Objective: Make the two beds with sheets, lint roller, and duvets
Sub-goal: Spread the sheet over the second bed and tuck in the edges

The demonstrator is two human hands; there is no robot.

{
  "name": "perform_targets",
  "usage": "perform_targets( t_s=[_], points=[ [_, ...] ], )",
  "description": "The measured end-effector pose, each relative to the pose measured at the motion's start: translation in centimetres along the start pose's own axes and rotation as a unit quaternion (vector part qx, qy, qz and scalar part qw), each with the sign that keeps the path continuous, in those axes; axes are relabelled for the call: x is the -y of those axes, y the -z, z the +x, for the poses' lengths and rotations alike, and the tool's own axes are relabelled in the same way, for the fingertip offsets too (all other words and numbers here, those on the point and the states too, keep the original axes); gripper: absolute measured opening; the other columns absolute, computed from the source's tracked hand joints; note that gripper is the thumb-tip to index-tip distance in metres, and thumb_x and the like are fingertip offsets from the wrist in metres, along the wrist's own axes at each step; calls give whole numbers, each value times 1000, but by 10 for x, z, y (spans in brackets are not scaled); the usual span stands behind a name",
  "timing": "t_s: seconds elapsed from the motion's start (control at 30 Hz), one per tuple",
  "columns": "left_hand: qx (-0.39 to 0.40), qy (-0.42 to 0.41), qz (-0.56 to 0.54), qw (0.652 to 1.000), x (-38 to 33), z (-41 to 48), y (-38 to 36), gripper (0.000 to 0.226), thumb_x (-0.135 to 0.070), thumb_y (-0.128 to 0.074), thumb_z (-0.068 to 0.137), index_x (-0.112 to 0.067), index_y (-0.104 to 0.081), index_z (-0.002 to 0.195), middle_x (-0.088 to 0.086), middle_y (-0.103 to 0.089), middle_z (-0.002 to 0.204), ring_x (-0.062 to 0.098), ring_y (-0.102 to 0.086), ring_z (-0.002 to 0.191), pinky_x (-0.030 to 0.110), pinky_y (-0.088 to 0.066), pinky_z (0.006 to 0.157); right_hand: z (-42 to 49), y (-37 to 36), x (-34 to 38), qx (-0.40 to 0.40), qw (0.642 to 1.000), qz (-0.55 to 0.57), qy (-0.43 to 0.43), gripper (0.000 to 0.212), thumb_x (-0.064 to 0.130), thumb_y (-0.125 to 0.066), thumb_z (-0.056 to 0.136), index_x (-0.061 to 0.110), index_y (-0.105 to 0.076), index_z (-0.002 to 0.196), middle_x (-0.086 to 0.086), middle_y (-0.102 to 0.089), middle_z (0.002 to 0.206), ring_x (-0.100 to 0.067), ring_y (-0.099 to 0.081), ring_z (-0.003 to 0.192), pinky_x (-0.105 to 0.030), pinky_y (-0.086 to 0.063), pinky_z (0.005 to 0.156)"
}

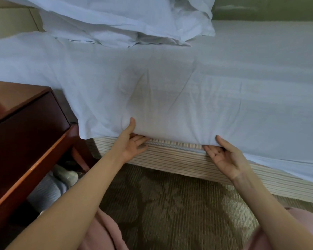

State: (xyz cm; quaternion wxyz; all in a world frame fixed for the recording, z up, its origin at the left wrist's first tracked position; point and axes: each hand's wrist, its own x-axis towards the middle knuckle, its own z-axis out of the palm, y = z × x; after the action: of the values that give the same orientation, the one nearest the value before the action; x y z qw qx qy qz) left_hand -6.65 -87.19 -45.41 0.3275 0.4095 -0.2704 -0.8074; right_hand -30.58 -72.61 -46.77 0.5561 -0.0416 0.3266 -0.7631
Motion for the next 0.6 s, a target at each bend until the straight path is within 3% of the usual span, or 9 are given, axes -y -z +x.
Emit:
perform_targets(
  t_s=[0.07, 0.17, 0.23, 0.3, 0.33, 0.43, 0.47, 0.53, 0.6],
  points=[
    [-3, 28, 16, 999, -8, -7, 4, 66, -48, -57, 87, -6, -43, 135, 17, -54, 132, 25, -59, 110, 51, -35, 103, 1, 2, 1, 7, 1000, -8, 1, 95, 4, -95, 16, 10, -62, 105, -9, -71, 106, -21, -65, 104, -44, -51, 88],
    [-60, 63, -78, 993, -27, -27, 12, 48, -21, -53, 95, 5, -41, 134, 30, -42, 138, 40, -46, 125, 48, -37, 102, 3, 3, 3, 14, 1000, -22, -4, 79, 3, -88, 38, 12, -59, 111, -8, -70, 109, -20, -66, 103, -41, -53, 86],
    [-142, 43, -129, 981, -38, -31, 32, 25, -9, -44, 97, 10, -48, 113, 27, -43, 137, 38, -46, 126, 41, -41, 96, 6, 6, 3, 19, 1000, -23, 0, 87, 5, -92, 31, 13, -59, 111, -7, -69, 111, -20, -66, 103, -40, -53, 86],
    [-210, -23, -147, 966, -48, -31, 49, 19, -5, -33, 98, 3, -48, 90, 15, -46, 138, 26, -52, 121, 33, -40, 89, 8, 8, 2, 24, 999, -27, 5, 98, 8, -96, 17, 14, -61, 108, -6, -70, 110, -20, -67, 103, -40, -53, 86],
    [-214, -69, -150, 963, -54, -29, 53, 21, -5, -31, 98, 1, -50, 91, 11, -47, 138, 23, -55, 116, 31, -40, 90, 8, 8, 1, 26, 999, -30, 7, 99, 9, -96, 15, 15, -62, 107, -5, -71, 109, -19, -67, 102, -40, -53, 87],
    [-172, -146, -166, 960, -70, -30, 50, 32, -9, -33, 100, -1, -51, 125, 10, -49, 134, 25, -50, 123, 36, -36, 105, 10, 6, 0, 25, 999, -37, 10, 99, 10, -96, 14, 16, -62, 107, -4, -71, 107, -18, -67, 101, -39, -52, 87],
    [-166, -149, -158, 962, -73, -29, 50, 28, -13, -35, 101, -4, -54, 119, 10, -53, 127, 24, -49, 122, 37, -37, 104, 10, 6, -1, 24, 999, -38, 10, 97, 10, -96, 17, 16, -62, 107, -4, -71, 108, -18, -67, 101, -39, -52, 87],
    [-191, -122, -129, 965, -77, -24, 51, 20, -22, -42, 100, -12, -55, 89, 4, -56, 102, 18, -55, 103, 31, -42, 91, 10, 5, -1, 24, 999, -42, 9, 84, 8, -92, 29, 16, -62, 107, -4, -70, 110, -19, -66, 104, -38, -52, 88],
    [-236, -74, -103, 963, -76, -16, 55, 20, -25, -49, 97, -16, -53, 79, -4, -55, 85, 10, -53, 78, 25, -40, 74, 9, 5, -1, 25, 999, -45, 7, 75, 7, -89, 34, 16, -63, 104, -3, -71, 109, -19, -65, 105, -38, -51, 90]
  ],
)
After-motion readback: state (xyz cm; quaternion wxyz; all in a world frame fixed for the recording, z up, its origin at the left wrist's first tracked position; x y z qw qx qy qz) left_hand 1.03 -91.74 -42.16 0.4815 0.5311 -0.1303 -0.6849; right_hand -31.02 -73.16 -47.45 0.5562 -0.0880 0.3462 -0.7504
